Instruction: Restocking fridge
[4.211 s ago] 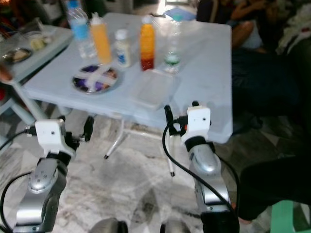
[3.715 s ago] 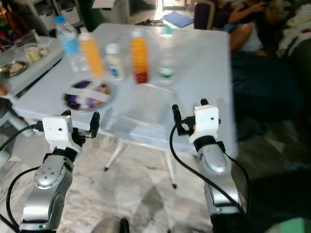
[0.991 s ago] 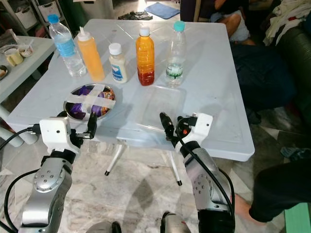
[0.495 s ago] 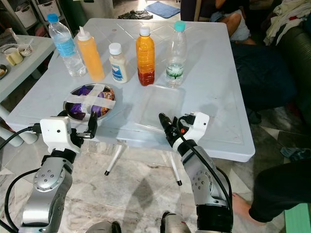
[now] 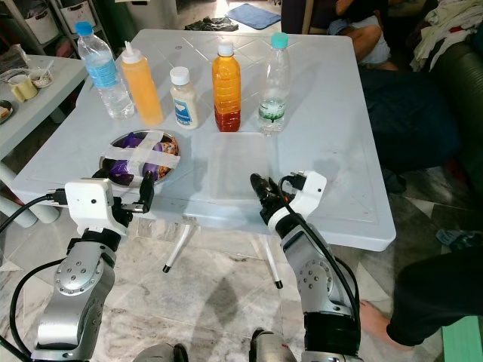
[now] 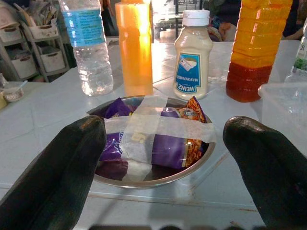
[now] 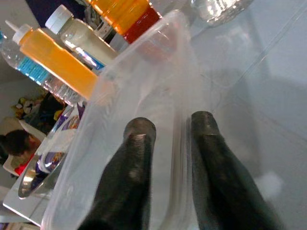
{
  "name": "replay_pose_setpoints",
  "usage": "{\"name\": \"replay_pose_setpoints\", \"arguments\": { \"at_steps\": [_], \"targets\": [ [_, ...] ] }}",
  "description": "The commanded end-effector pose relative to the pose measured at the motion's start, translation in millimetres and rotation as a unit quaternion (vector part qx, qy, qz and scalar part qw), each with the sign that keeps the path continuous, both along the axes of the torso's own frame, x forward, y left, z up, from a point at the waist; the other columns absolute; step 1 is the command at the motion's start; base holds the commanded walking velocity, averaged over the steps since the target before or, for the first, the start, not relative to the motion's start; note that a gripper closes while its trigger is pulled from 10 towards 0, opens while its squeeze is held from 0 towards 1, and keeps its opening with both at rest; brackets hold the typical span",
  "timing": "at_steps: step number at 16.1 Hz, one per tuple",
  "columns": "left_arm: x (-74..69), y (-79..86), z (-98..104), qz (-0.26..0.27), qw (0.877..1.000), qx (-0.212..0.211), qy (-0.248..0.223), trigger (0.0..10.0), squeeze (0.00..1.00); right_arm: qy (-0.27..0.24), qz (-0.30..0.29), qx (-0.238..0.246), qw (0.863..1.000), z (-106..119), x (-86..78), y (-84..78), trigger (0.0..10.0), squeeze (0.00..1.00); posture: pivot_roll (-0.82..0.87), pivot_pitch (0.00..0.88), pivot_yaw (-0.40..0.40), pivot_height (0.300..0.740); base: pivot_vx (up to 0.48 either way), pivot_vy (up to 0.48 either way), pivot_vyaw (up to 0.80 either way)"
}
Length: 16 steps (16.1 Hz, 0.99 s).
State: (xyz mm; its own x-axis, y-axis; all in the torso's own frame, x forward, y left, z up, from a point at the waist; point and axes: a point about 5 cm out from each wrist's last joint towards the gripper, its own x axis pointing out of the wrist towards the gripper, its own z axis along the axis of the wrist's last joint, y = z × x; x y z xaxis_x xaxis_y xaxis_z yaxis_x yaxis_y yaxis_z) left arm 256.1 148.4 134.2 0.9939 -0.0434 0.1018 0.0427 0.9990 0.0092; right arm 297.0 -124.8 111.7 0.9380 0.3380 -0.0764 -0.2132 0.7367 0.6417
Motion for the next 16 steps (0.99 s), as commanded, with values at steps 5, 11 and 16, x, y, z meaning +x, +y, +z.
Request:
{"name": "replay_pose_setpoints", "arguments": {
  "at_steps": [5,11,16],
  "targets": [
    [1.1,2.3,-3,0.0,1.0,0.003,0.007,10.0,0.0,-0.006,-0.011,-0.038,0.999,8,2.7,-1.7,10.0,0.0,-0.05,0.111,0.059,0.74,0.0,0.0,0.0],
    [2.5,4.4,-6,0.011,1.0,-0.006,0.018,10.0,0.0,-0.069,-0.05,-0.096,0.992,25,3.1,-6.6,10.0,0.0,-0.06,0.107,0.058,0.74,0.0,0.0,0.0],
    [7.0,3.3,-4,0.01,1.0,-0.009,0.015,10.0,0.0,-0.078,-0.044,-0.173,0.981,20,1.9,-8.2,8.5,0.0,-0.07,0.102,0.063,0.74,0.0,0.0,0.0]
  ]
}}
